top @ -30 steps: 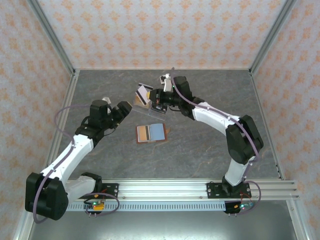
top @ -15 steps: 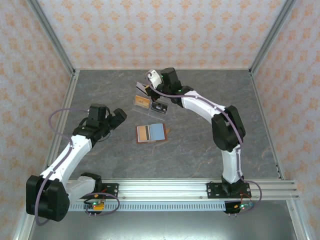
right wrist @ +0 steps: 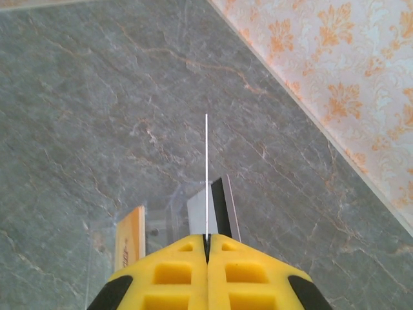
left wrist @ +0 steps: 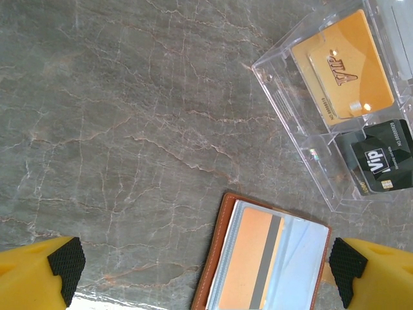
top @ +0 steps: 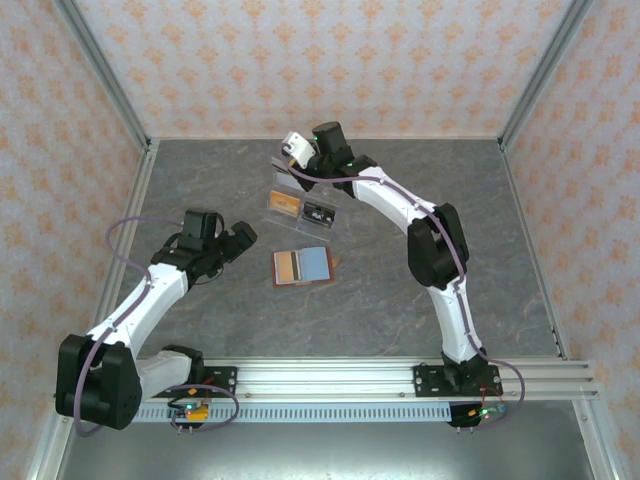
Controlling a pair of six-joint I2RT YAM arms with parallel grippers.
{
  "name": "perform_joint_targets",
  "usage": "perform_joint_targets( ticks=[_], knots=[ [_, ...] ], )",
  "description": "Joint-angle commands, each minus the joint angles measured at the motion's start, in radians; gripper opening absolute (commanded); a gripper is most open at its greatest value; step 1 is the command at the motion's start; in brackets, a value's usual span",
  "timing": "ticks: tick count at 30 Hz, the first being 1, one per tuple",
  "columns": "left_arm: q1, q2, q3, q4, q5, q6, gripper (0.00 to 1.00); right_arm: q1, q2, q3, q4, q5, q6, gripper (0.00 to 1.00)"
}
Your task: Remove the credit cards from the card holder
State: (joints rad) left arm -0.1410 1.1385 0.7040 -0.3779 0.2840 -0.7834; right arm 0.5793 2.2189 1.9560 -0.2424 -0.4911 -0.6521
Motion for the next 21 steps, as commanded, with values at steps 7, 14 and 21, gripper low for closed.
perform_joint_targets(
  ticks=[7,14,21],
  knots=[
    [0.011,0.013,-0.008,0.009,0.018,0.018,1.0,-0.011,0.039,0.05,-0.08,0.017,-0.089,0.0],
    [0.012,0.033,-0.008,0.002,0.021,0.039,1.0,-0.012,0.072,0.103,-0.108,0.002,-0.074,0.04],
    [0.012,0.04,-0.023,0.0,0.023,0.046,1.0,-0.013,0.041,0.106,-0.111,0.0,0.003,0.29]
  ],
)
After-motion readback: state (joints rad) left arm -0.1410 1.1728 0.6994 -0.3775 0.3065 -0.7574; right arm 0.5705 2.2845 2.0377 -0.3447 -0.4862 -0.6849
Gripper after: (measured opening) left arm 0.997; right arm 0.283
